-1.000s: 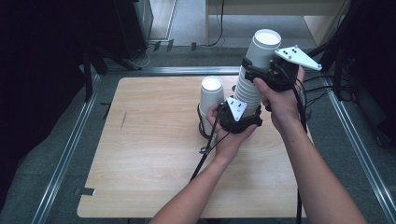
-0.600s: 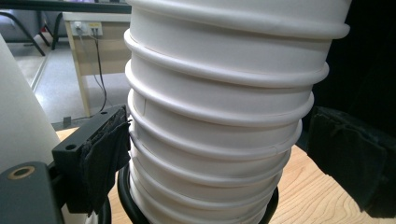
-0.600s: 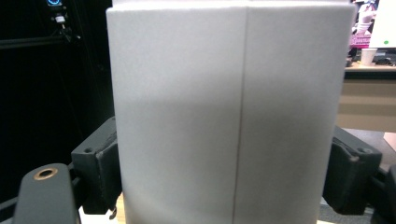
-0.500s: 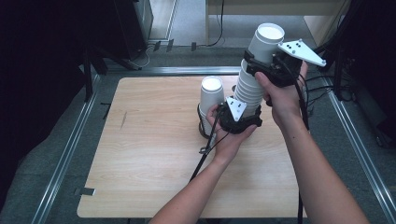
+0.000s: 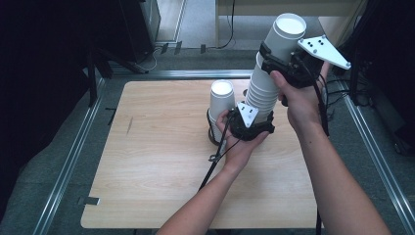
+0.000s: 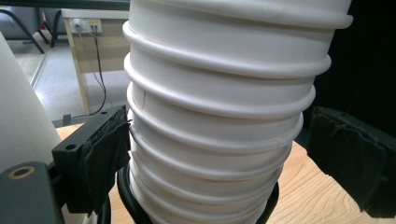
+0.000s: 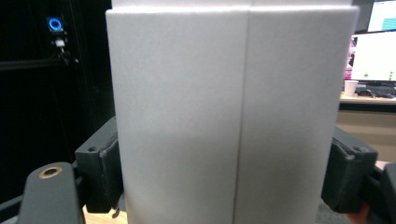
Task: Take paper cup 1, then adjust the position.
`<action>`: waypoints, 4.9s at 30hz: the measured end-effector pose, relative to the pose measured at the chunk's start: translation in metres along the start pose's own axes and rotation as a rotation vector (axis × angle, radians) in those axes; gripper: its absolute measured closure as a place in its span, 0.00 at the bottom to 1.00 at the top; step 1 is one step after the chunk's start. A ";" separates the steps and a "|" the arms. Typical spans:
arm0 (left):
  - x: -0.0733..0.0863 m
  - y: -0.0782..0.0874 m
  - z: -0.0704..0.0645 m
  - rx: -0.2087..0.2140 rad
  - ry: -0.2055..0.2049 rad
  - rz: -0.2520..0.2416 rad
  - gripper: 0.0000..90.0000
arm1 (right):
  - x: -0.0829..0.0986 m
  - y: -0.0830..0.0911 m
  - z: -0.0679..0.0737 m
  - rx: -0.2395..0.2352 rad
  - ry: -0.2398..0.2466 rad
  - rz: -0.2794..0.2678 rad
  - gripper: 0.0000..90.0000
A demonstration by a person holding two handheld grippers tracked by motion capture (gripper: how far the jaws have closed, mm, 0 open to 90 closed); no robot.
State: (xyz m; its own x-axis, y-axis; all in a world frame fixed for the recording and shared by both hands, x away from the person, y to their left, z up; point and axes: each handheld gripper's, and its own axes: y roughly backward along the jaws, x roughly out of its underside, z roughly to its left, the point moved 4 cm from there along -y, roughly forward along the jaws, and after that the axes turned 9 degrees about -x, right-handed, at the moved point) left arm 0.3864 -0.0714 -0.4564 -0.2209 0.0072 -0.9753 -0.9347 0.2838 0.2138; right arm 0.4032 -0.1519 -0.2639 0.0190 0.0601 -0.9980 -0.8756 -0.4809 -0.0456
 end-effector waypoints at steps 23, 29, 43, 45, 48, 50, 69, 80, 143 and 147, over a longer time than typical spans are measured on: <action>0.001 0.000 0.000 -0.005 -0.008 0.003 0.07 | -0.042 0.035 0.012 -0.024 -0.001 -0.090 0.22; 0.001 0.000 0.000 0.002 -0.010 0.003 0.07 | -0.046 0.049 0.019 -0.045 -0.011 -0.094 0.22; 0.003 0.017 0.005 0.021 -0.027 -0.006 0.07 | -0.021 0.086 0.027 -0.063 -0.011 -0.041 0.22; 0.004 0.021 0.007 0.026 -0.024 -0.008 0.07 | -0.015 0.091 0.027 -0.066 -0.011 -0.038 0.22; 0.005 0.030 0.012 0.029 -0.030 -0.014 0.07 | -0.007 0.097 0.026 -0.069 -0.023 -0.029 0.22; 0.007 0.035 0.015 0.031 -0.035 -0.015 0.07 | -0.001 0.100 0.024 -0.072 -0.032 -0.025 0.22; 0.031 0.077 0.041 0.032 -0.049 0.004 0.07 | 0.066 0.122 0.013 -0.046 -0.062 0.032 0.22; 0.039 0.112 0.071 0.005 -0.013 0.006 0.07 | 0.108 0.126 0.021 0.010 0.038 0.066 0.22; 0.037 0.167 0.104 0.207 -0.001 0.045 0.07 | 0.234 0.118 0.077 0.006 0.716 0.273 0.20; 0.037 0.168 0.102 0.235 0.006 0.055 0.07 | 0.237 0.119 0.083 0.008 0.791 0.260 0.20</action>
State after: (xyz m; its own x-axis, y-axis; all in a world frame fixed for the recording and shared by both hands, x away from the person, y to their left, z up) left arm 0.2498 0.0740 -0.4619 -0.2719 0.0234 -0.9620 -0.8310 0.4985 0.2470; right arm 0.2638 -0.1223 -0.5025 0.1468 -0.6860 -0.7126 -0.9024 -0.3880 0.1876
